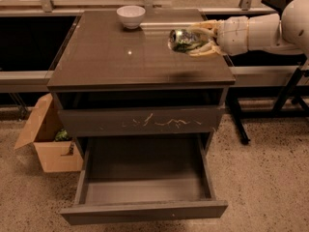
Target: Pick green can from middle drawer and place on counter
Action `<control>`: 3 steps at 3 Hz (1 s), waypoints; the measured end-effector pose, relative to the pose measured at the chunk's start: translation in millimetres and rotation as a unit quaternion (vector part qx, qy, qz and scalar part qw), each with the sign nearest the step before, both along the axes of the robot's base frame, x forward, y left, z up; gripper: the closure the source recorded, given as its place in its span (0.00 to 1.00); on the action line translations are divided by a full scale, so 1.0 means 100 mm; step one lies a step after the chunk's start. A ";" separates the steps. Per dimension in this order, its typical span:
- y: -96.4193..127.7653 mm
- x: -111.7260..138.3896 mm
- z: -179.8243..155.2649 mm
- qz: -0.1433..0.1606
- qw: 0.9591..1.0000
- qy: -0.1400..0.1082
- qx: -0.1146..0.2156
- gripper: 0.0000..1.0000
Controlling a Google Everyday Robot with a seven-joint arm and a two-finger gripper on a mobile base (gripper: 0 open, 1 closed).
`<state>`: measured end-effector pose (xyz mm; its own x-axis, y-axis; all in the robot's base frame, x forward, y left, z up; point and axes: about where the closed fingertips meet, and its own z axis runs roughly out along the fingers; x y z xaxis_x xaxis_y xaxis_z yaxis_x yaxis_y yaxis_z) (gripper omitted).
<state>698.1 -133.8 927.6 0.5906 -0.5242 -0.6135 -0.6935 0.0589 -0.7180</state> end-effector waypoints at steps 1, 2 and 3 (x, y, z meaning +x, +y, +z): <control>-0.01 0.26 -0.14 -0.016 1.000 0.020 0.001 0.81; -0.04 0.46 -0.29 -0.029 0.999 0.038 -0.001 0.58; -0.07 0.69 -0.43 -0.041 0.997 0.058 -0.003 0.27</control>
Offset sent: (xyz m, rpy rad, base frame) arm 0.0763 -0.0177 -0.0447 -0.0139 0.1210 -0.1050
